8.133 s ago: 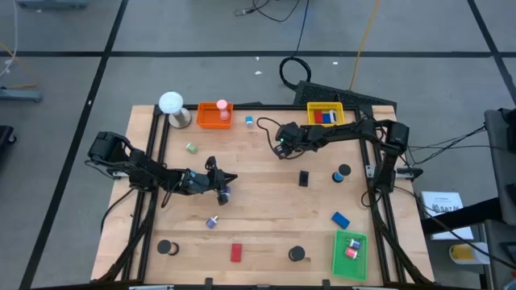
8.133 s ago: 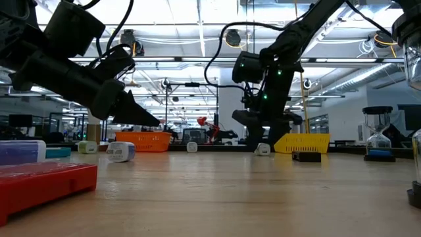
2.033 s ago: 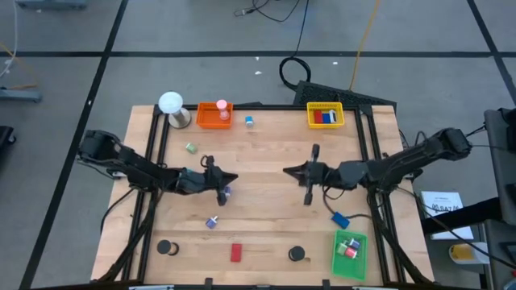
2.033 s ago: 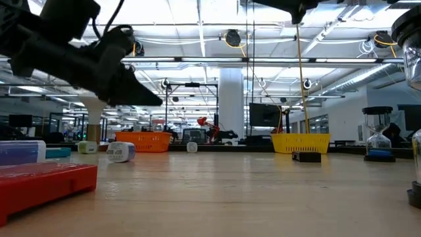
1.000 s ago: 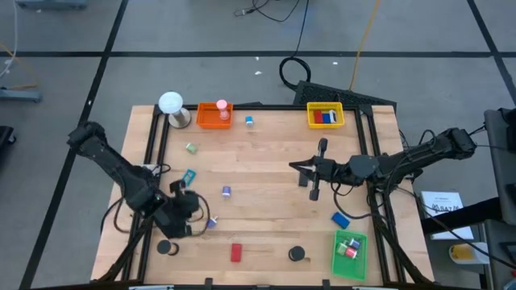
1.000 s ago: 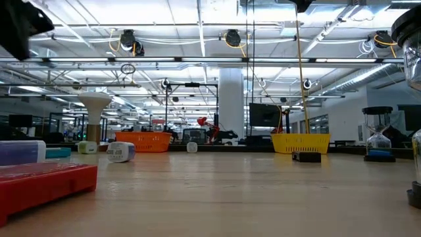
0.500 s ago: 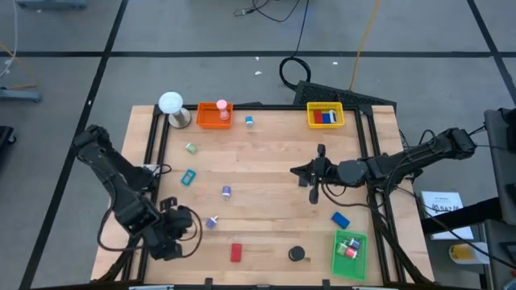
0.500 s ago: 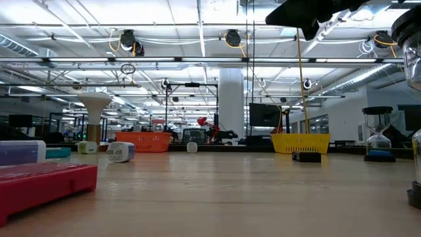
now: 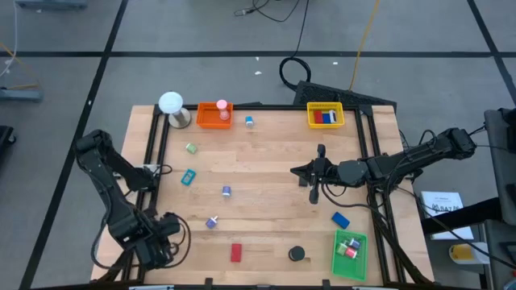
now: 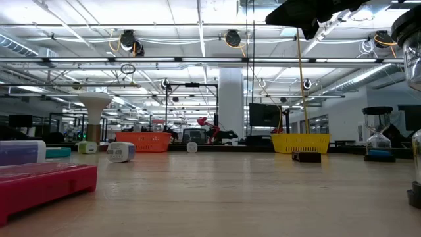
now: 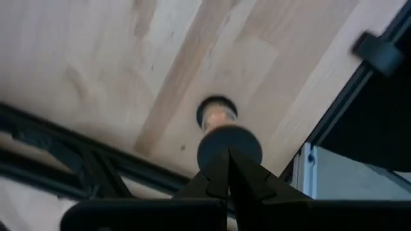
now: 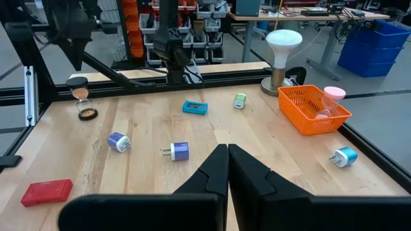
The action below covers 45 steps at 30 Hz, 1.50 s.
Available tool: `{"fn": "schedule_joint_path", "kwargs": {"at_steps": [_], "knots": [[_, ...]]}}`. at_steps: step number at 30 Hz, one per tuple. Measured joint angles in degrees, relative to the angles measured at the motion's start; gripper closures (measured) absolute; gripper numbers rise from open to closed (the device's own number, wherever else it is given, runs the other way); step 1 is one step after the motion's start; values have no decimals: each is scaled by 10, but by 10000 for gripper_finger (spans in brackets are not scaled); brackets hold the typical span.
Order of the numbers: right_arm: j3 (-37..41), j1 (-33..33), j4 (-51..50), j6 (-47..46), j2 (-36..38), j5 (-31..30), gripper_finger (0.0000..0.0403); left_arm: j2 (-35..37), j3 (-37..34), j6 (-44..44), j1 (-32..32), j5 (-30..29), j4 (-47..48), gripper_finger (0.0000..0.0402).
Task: Pick & Place Office items
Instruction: Put the orange hourglass into the orange basket
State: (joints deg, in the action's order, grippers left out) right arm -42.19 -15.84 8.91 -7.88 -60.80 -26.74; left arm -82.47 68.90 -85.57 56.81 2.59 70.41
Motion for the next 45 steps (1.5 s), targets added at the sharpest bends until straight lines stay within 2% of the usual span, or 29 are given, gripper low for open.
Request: {"fn": "schedule_joint_path", "kwargs": {"at_steps": [4,7,14,21,27,31,38,41,45], "knots": [[0,0,0,0,0,0,399,-14,0,-43,3,33,-1,386],[0,0,0,0,0,0,399,-14,0,-69,3,53,-1,358],[0,0,0,0,0,0,399,-14,0,-92,2,63,-15,248],[0,0,-1,0,0,0,399,-15,0,-80,2,13,-52,133],[0,0,-1,0,0,0,399,-42,0,-66,11,4,-30,75],[0,0,-1,0,0,0,399,-77,0,-42,15,4,-28,59],[0,0,-1,0,0,0,399,-116,0,-31,21,3,-24,57],[0,0,-1,0,0,0,399,-123,0,-33,28,8,-24,65],[0,0,-1,0,0,0,399,-125,0,-43,34,9,-24,97]]}}
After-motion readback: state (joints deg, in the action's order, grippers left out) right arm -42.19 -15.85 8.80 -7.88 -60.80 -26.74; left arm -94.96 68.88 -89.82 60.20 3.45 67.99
